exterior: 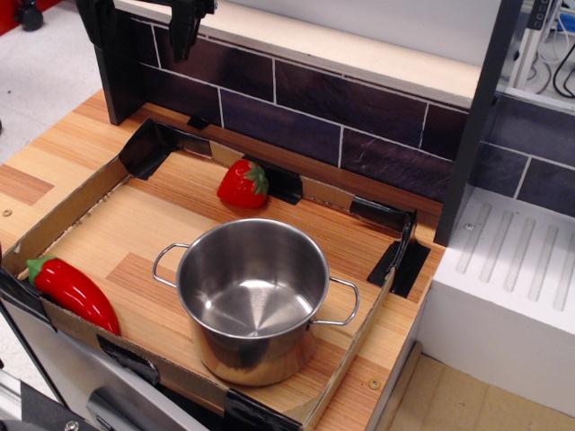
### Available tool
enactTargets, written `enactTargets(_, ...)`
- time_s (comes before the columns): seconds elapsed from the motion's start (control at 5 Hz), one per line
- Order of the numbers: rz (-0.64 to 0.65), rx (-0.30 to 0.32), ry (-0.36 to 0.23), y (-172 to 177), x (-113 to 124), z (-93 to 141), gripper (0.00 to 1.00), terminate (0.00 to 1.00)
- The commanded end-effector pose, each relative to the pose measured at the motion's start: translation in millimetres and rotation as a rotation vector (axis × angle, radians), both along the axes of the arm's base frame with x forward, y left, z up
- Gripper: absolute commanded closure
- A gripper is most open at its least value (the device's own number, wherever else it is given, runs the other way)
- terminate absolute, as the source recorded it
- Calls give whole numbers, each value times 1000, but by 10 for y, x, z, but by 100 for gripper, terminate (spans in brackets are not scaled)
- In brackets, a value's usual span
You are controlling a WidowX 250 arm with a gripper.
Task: Topple metal pot
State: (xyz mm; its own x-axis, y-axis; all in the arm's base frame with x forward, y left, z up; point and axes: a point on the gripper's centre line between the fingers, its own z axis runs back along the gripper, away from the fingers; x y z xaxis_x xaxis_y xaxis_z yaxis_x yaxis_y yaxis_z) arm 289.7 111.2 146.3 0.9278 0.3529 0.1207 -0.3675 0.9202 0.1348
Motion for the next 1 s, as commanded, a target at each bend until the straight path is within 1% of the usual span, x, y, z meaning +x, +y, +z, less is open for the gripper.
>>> enactTargets(0.0, 0, 0, 0, 0, 0, 0, 0, 0)
enactTargets(0.2, -34, 117, -69, -157, -22, 55, 0, 0)
enactTargets(0.4, -118, 154, -63, -424, -122, 212, 0, 0)
enactTargets(0.6, -242, 216, -82, -738, -268, 308, 0, 0)
enactTargets(0.8, -487, 283, -138, -1133, -499, 286, 0, 0)
